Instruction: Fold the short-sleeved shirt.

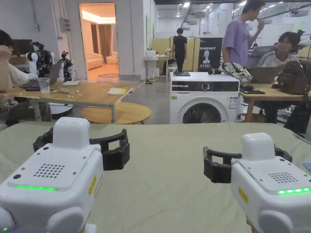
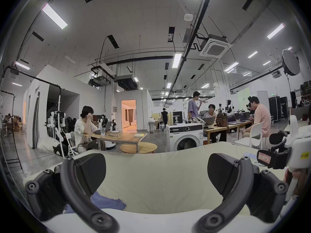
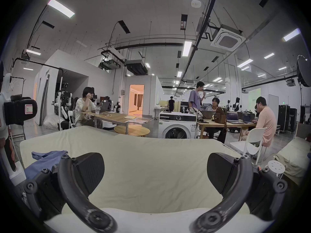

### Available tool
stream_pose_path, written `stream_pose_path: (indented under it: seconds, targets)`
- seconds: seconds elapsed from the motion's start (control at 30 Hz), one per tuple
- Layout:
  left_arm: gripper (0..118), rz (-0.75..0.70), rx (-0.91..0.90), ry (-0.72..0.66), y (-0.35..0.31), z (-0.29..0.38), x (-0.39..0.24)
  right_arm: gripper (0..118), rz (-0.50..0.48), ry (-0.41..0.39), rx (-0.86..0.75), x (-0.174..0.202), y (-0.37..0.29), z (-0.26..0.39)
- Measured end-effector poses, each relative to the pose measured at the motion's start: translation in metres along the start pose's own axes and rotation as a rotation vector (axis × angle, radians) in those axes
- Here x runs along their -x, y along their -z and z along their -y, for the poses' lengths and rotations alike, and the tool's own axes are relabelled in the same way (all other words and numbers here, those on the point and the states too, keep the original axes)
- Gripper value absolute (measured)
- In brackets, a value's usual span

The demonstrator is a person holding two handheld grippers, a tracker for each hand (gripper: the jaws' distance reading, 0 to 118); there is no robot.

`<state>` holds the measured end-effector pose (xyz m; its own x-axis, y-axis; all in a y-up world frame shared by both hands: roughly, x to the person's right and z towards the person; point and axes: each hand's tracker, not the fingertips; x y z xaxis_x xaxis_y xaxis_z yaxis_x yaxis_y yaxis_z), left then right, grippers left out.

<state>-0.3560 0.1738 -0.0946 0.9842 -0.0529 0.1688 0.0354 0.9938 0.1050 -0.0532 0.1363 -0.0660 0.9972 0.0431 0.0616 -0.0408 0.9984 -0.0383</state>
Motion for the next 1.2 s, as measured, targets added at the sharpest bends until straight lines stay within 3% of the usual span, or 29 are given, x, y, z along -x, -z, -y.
stream_pose_path:
  seconds: [1.13,1.2]
  targets:
    - [118,0.000,0.002,-0.002,0.0022,0.0083,-0.0011,118,-0.003,-0.004,-0.016,-0.0016,0.0013,0.0055]
    - [118,0.010,0.001,-0.010,0.0016,0.0082,0.0005,111,-0.009,-0.001,-0.015,-0.0021,0.0009,0.0058]
